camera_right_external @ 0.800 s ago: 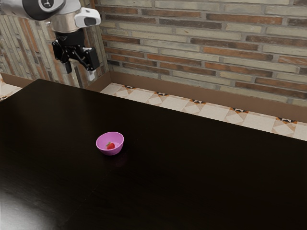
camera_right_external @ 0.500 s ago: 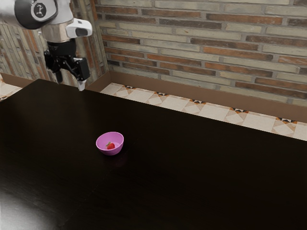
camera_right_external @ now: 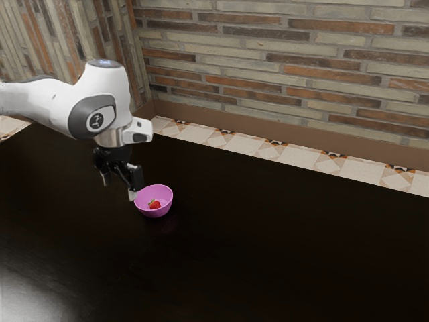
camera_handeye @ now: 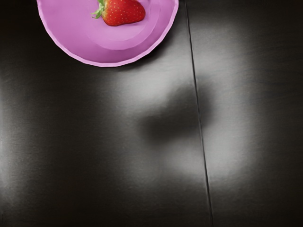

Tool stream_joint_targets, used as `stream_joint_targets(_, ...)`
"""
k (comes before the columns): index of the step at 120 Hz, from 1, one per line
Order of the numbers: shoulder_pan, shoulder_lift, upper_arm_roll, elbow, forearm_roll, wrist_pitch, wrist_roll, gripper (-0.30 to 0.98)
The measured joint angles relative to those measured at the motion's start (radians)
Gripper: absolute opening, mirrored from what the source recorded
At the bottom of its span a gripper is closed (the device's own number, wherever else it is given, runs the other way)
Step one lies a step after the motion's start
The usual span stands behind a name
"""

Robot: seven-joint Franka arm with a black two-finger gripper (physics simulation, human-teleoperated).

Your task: Take strawberry from the bowl

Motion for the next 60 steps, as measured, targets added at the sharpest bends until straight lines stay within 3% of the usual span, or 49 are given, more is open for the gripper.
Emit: stream_joint_targets(60, -0.001, 0.23, -0.001, 0.142, 0.019, 0.122, 0.323, 0.69)
